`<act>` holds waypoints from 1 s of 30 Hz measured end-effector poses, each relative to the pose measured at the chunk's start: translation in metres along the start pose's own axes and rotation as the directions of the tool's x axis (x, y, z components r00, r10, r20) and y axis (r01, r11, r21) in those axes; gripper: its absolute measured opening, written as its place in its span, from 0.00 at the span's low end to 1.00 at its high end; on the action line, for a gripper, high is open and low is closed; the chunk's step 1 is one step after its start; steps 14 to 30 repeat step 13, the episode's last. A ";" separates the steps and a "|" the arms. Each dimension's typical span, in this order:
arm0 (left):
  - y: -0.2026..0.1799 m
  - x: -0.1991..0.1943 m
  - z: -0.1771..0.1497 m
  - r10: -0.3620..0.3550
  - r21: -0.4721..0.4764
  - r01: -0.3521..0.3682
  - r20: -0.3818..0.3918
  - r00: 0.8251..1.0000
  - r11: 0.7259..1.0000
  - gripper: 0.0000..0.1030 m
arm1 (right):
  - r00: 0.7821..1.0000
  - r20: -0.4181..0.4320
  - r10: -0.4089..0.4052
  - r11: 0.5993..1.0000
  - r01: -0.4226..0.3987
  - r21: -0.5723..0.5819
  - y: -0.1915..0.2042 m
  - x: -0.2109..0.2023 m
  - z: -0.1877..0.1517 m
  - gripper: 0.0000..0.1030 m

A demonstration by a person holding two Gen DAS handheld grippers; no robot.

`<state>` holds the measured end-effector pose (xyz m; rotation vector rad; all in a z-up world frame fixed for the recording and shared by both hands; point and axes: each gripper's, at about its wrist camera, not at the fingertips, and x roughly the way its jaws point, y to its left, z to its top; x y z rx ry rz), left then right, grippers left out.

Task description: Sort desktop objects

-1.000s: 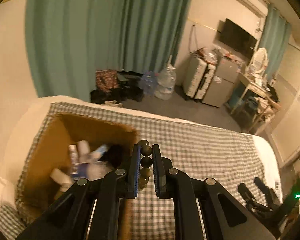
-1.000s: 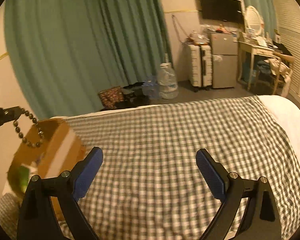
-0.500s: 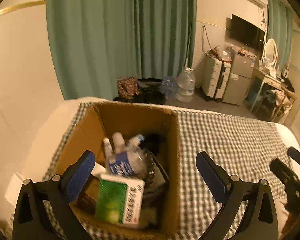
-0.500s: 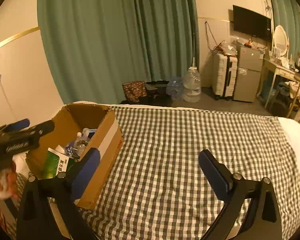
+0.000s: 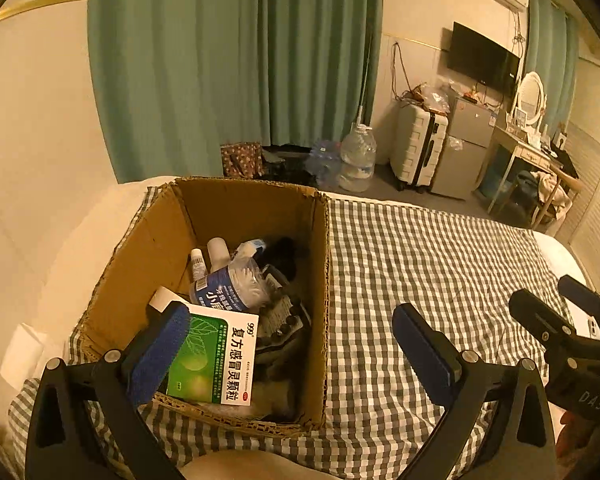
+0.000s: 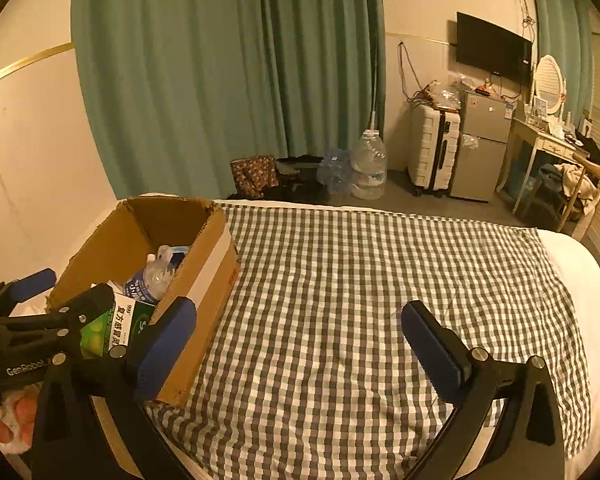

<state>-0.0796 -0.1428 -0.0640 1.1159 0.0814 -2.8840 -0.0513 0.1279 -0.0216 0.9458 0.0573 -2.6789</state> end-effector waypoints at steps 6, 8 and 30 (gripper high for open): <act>0.004 0.000 0.000 0.011 -0.011 -0.011 0.005 1.000 1.000 1.00 | 1.000 -0.010 -0.008 1.000 0.008 -0.005 -0.001 -0.001 -0.001 1.00; 0.004 0.001 -0.002 0.023 -0.011 -0.023 0.005 1.000 1.000 1.00 | 1.000 -0.017 -0.001 1.000 0.001 0.003 -0.001 0.000 -0.002 1.00; -0.002 0.007 -0.006 0.078 0.018 -0.078 -0.004 0.997 0.997 1.00 | 1.000 -0.025 0.004 1.000 -0.003 0.005 -0.002 0.003 -0.004 1.00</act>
